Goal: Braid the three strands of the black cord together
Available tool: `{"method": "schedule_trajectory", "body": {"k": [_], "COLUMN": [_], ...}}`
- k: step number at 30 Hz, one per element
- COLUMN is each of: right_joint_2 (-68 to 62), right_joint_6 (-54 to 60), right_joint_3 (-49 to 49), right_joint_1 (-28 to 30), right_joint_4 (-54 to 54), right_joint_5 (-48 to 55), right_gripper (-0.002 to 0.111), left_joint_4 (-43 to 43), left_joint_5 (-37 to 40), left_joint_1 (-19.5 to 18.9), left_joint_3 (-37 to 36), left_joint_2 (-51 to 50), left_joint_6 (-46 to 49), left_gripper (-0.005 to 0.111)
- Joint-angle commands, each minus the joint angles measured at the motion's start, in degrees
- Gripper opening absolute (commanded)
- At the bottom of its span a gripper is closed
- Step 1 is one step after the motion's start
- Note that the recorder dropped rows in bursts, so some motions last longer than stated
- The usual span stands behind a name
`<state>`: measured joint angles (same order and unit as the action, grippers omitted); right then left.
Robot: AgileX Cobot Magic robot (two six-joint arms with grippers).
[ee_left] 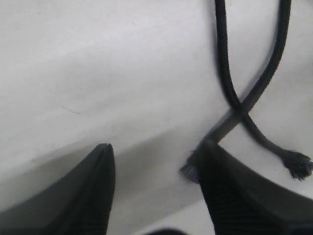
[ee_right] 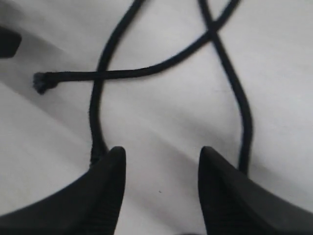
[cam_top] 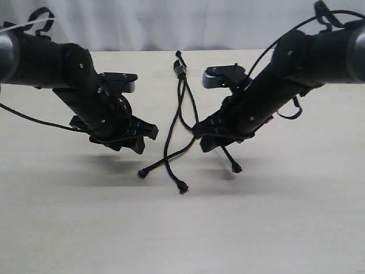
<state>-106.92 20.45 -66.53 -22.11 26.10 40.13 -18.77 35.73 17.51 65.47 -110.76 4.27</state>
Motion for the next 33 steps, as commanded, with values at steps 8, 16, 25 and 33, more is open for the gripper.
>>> {"method": "schedule_trajectory", "body": {"k": [8, 16, 25, 33], "right_joint_2": [-4.4, -10.3, -5.4, -5.4], "right_joint_6": [-20.5, -23.2, -22.3, -26.7], "right_joint_3": [0.3, -0.2, -4.1, -4.1], "right_joint_1": [-16.6, -19.2, -13.2, -4.2], "right_joint_4": [-25.0, -28.0, -46.2, -46.1], "right_joint_5": [-9.5, -11.7, -3.2, -12.3], "right_gripper": [0.045, 0.017, 0.004, 0.004], "left_joint_4": [-0.1, -0.5, -0.5, -0.6], "left_joint_5": [4.3, 4.9, 8.7, 9.2], "left_joint_1": [-5.5, -5.5, -5.5, -5.5], "left_joint_3": [0.0, 0.0, -0.1, -0.1], "left_joint_2": [4.4, 4.4, 4.4, 4.4], "left_joint_6": [3.1, 3.2, 7.9, 7.9], "left_gripper": [0.050, 0.050, 0.008, 0.003]}}
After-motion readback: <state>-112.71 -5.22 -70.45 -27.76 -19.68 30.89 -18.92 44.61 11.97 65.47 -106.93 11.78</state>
